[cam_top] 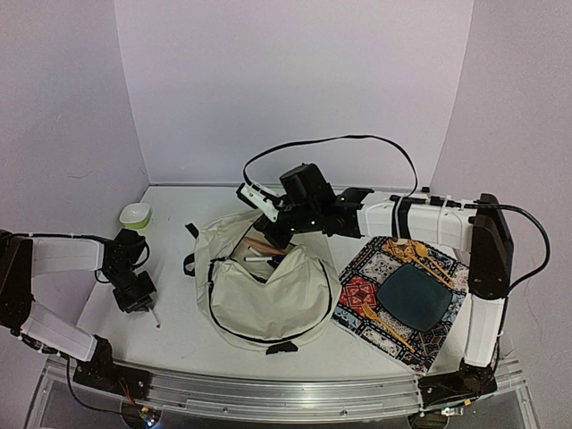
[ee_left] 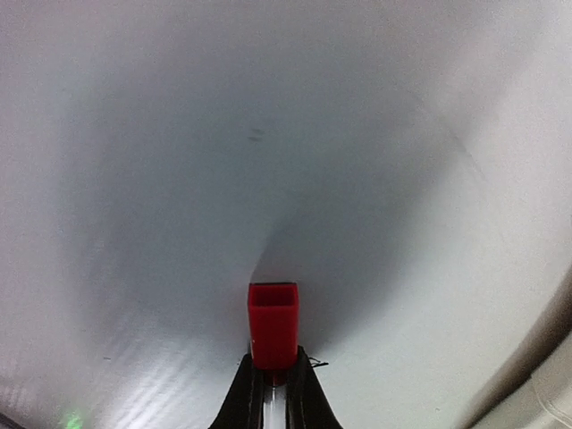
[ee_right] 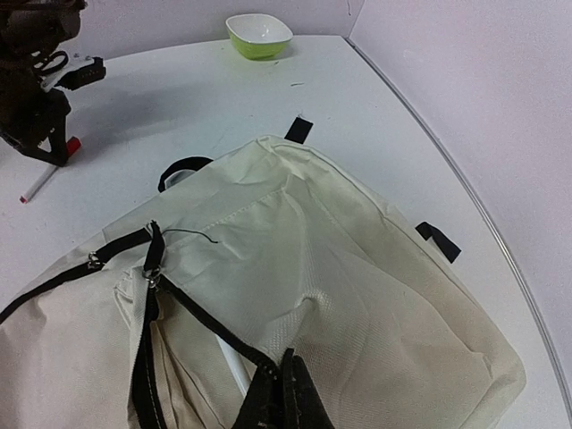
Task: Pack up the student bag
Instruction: Pick up the pen at the center of the board, then place the pen in the lower front pocket of the bag.
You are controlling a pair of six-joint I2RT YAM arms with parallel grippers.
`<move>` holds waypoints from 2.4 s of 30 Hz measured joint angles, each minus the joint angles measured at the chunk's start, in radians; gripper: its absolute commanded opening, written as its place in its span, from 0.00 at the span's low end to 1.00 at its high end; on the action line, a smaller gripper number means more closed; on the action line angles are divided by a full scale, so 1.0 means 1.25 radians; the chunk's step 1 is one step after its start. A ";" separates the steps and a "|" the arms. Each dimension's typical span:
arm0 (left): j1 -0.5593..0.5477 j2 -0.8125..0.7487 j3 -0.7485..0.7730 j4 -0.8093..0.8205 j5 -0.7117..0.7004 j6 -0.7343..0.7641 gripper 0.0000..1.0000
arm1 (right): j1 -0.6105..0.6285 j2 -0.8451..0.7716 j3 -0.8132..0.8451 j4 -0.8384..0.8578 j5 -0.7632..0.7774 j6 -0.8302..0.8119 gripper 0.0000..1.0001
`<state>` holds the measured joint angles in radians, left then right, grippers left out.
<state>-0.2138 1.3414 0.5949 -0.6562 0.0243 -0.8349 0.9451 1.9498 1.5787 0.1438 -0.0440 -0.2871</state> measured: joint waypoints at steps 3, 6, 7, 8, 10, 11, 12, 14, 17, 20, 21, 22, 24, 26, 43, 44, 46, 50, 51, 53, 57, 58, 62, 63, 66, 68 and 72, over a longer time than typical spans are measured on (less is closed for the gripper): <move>-0.013 -0.006 0.001 0.044 0.082 0.001 0.00 | 0.000 -0.001 0.000 0.000 0.001 0.000 0.00; -0.035 -0.027 0.012 0.063 0.124 0.002 0.00 | 0.000 -0.004 0.000 -0.001 0.003 0.000 0.00; -0.045 -0.036 0.021 0.066 0.129 0.004 0.00 | 0.000 -0.005 0.000 -0.001 0.003 0.000 0.00; -0.057 -0.044 0.034 0.068 0.130 0.008 0.00 | 0.000 -0.005 0.000 -0.001 0.003 -0.001 0.00; -0.092 -0.056 0.067 0.072 0.120 0.017 0.00 | 0.000 -0.005 0.000 -0.001 0.004 0.000 0.00; -0.113 -0.059 0.086 0.075 0.112 0.022 0.00 | 0.000 -0.005 0.000 -0.001 0.005 0.000 0.00; -0.138 -0.061 0.106 0.080 0.098 0.027 0.00 | 0.000 -0.005 0.000 -0.001 0.005 0.000 0.00; -0.185 -0.067 0.141 0.099 0.067 0.040 0.00 | 0.000 -0.006 0.000 -0.001 0.006 0.000 0.00; -0.234 -0.090 0.156 0.158 0.042 0.058 0.00 | 0.000 -0.006 0.000 -0.001 0.006 0.000 0.00; -0.268 -0.110 0.156 0.224 0.031 0.086 0.00 | 0.000 -0.006 0.000 -0.001 0.006 0.000 0.00; -0.279 -0.112 0.156 0.249 0.023 0.098 0.00 | 0.000 -0.006 0.000 -0.001 0.006 0.000 0.00; -0.293 -0.113 0.154 0.277 0.017 0.113 0.00 | 0.000 -0.006 0.000 -0.002 0.006 0.000 0.00; -0.329 -0.114 0.147 0.340 0.009 0.154 0.00 | 0.000 -0.008 0.000 -0.002 0.006 0.000 0.00; -0.368 -0.114 0.137 0.399 -0.005 0.197 0.00 | 0.000 -0.009 0.000 -0.004 0.006 0.001 0.00; -0.610 -0.063 0.112 0.682 -0.089 0.692 0.00 | 0.000 -0.013 0.000 -0.014 0.005 0.018 0.00; -0.617 -0.062 0.105 0.696 -0.091 0.723 0.00 | 0.000 -0.013 0.000 -0.014 0.004 0.018 0.00; -0.630 -0.062 0.089 0.720 -0.092 0.787 0.00 | 0.000 -0.014 0.000 -0.015 0.004 0.019 0.00; -0.648 -0.056 0.062 0.766 -0.090 0.915 0.00 | 0.000 -0.019 0.000 -0.019 0.003 0.020 0.00; -0.651 -0.051 0.057 0.780 -0.086 0.950 0.00 | 0.000 -0.020 0.000 -0.020 0.002 0.021 0.00; -0.654 -0.035 0.055 0.799 -0.085 1.016 0.00 | 0.000 -0.021 0.000 -0.022 0.002 0.024 0.00; -0.656 0.008 0.056 0.827 -0.092 1.145 0.00 | 0.000 -0.022 0.000 -0.024 -0.001 0.028 0.00; -0.656 0.019 0.056 0.829 -0.099 1.175 0.00 | 0.000 -0.023 0.000 -0.026 -0.002 0.029 0.00; -0.657 0.070 0.062 0.836 -0.135 1.276 0.00 | 0.000 -0.026 0.000 -0.031 -0.004 0.031 0.00; -0.658 0.082 0.067 0.839 -0.144 1.300 0.00 | 0.000 -0.027 0.000 -0.032 -0.004 0.031 0.00; -0.661 0.110 0.090 0.840 -0.171 1.359 0.00 | 0.000 -0.027 0.000 -0.032 -0.005 0.033 0.00; -0.661 0.119 0.103 0.840 -0.187 1.388 0.00 | 0.000 -0.027 0.000 -0.032 -0.008 0.034 0.00; -0.660 0.122 0.124 0.840 -0.196 1.430 0.00 | 0.000 -0.027 0.000 -0.032 -0.010 0.037 0.00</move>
<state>-1.0382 1.4944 0.7494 0.3941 -0.2207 0.9523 0.9451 1.9163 1.5787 0.1036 -0.0563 -0.2414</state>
